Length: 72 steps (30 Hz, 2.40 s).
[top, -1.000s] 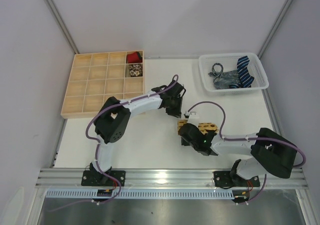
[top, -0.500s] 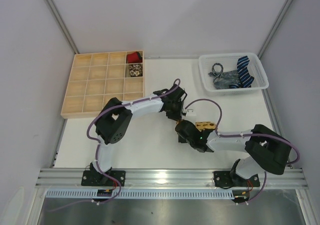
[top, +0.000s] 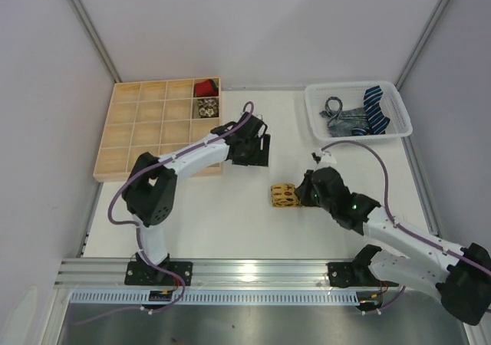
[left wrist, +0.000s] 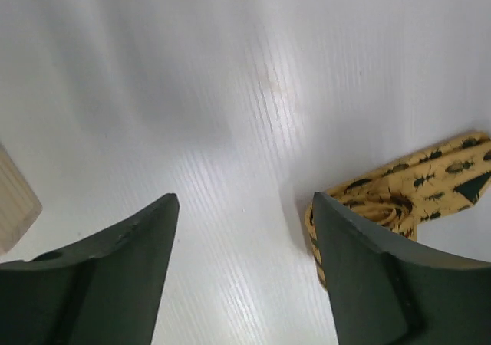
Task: Roll the ties
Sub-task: Roll the tie
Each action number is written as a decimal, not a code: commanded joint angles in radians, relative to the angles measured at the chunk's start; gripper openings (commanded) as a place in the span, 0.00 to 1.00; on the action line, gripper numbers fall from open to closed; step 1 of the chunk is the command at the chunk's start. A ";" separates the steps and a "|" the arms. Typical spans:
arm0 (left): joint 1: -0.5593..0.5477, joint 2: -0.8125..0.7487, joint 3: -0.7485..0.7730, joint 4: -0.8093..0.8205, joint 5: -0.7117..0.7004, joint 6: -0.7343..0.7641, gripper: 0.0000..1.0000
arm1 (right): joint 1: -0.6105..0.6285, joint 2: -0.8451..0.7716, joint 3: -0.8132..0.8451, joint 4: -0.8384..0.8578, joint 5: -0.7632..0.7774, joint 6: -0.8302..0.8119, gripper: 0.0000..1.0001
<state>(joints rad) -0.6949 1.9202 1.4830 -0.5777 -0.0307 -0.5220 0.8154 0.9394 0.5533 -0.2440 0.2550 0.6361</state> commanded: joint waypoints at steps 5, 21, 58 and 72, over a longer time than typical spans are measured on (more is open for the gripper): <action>0.001 -0.243 -0.292 0.166 0.176 -0.064 0.91 | -0.214 0.191 0.149 -0.060 -0.436 -0.162 0.00; -0.008 -0.310 -0.575 0.455 0.385 -0.341 0.99 | -0.288 0.389 0.198 -0.021 -0.543 -0.223 0.00; -0.169 -0.081 -0.379 0.472 0.167 -0.552 0.94 | -0.438 0.403 0.102 -0.003 -0.592 -0.225 0.00; -0.207 -0.086 -0.466 0.680 0.091 -0.543 0.89 | -0.463 0.411 0.099 0.008 -0.622 -0.220 0.00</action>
<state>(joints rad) -0.8925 1.8332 1.0264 0.0154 0.0967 -1.0649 0.3588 1.3449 0.6544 -0.2558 -0.3538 0.4213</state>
